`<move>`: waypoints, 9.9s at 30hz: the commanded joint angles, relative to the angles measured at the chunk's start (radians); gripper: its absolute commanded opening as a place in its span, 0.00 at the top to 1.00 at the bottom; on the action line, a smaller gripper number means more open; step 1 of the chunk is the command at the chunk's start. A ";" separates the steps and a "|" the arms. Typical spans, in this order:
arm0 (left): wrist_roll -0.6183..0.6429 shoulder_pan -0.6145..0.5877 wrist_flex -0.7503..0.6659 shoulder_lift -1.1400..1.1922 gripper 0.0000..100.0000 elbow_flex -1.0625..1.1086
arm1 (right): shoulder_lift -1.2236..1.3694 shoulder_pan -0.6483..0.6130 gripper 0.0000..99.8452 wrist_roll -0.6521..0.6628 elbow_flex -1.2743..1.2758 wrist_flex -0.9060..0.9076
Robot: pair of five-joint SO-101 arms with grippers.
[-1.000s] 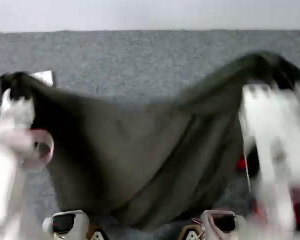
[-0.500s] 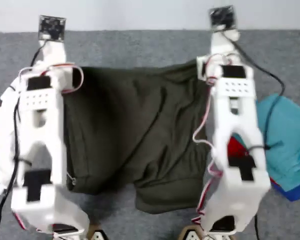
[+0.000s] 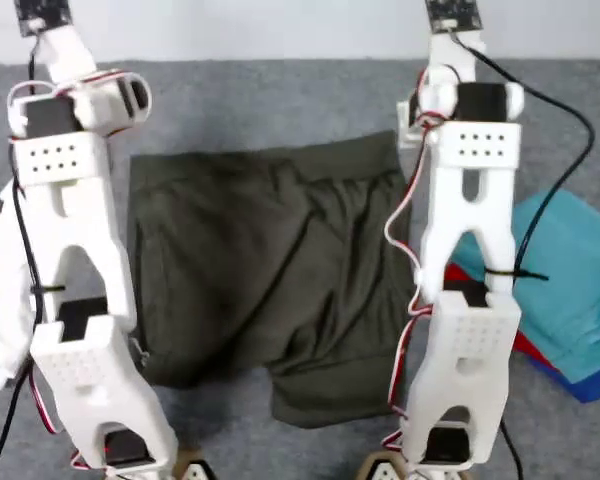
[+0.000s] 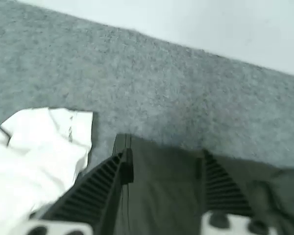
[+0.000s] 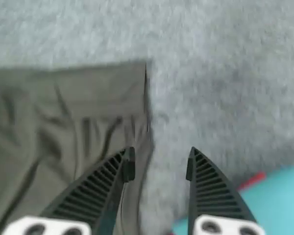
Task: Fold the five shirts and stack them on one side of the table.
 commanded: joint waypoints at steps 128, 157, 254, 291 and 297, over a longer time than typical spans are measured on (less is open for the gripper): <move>-0.416 -0.161 0.316 -0.255 0.99 0.690 | -0.648 -0.355 0.79 0.678 1.576 0.071; -0.414 -0.161 0.242 -0.258 0.99 0.854 | -0.638 -0.616 0.82 0.566 1.841 -0.440; -0.408 -0.018 -0.195 -0.601 0.99 1.216 | -0.673 -0.400 0.93 0.249 1.760 -0.929; -0.414 -0.018 0.273 -0.878 0.99 0.694 | -1.468 -0.145 0.99 0.250 1.232 -0.377; -0.416 -0.017 0.299 -0.893 0.99 0.796 | -1.471 -0.130 0.99 0.250 1.223 -0.334</move>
